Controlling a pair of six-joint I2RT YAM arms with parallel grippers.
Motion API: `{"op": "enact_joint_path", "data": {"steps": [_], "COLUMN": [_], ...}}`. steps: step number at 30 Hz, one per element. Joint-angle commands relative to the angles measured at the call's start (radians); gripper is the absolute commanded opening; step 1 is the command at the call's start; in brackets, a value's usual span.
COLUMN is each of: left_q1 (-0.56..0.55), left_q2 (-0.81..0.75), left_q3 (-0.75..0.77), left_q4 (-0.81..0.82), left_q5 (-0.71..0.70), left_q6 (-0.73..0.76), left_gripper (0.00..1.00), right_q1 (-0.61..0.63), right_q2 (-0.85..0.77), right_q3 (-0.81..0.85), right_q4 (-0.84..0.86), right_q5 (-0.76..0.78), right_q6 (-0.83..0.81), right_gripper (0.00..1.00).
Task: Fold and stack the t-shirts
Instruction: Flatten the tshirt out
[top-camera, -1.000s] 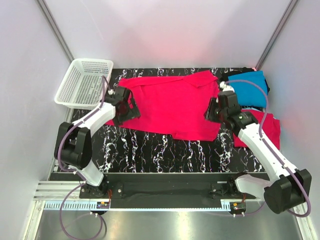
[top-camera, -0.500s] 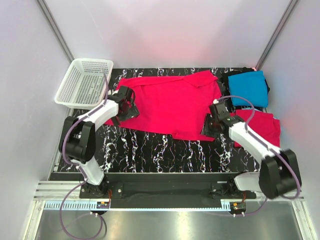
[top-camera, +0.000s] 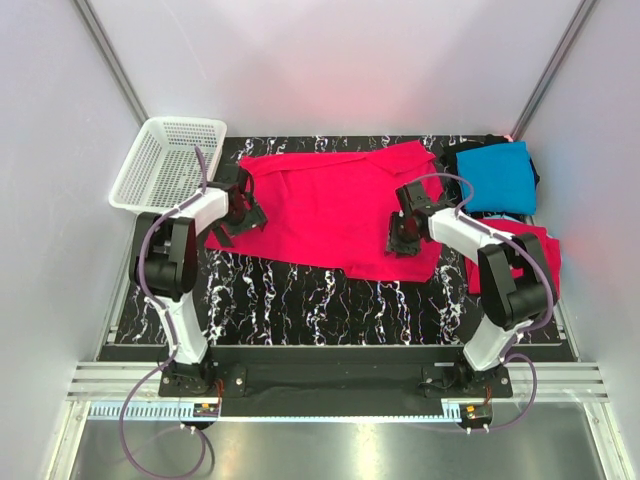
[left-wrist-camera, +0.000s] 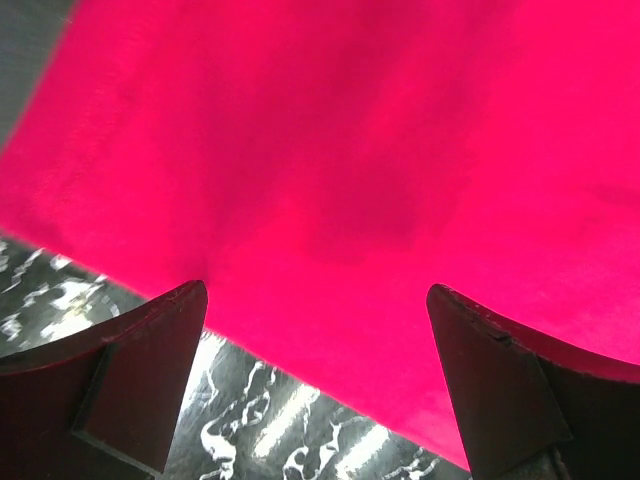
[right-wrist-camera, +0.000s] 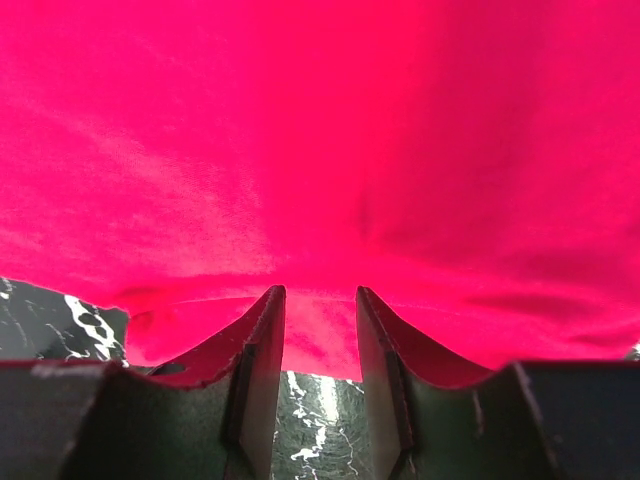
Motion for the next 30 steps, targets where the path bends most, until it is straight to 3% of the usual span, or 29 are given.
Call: {"op": "enact_joint_path", "data": {"steps": [1, 11, 19, 30], "left_q1": [0.002, 0.005, -0.007, -0.106], "left_q2": [0.038, -0.014, -0.133, -0.494], "left_q3": [0.019, -0.136, -0.349, -0.724], "left_q4": [0.029, 0.049, 0.058, 0.076], "left_q5": [0.085, 0.139, 0.224, 0.225], "left_q6": [0.014, -0.056, -0.098, -0.253], "left_gripper": [0.99, 0.99, 0.99, 0.99], "right_q1": [0.004, 0.014, 0.019, 0.017], "right_q2": [0.02, -0.029, -0.226, -0.324], "right_q3": [0.021, -0.158, -0.275, -0.266], "right_q4": [0.003, -0.012, -0.09, -0.181], "right_q5": [-0.027, -0.088, -0.059, -0.038], "right_q6": [-0.016, 0.048, 0.091, 0.14], "right_gripper": [0.41, 0.39, 0.39, 0.4]}}
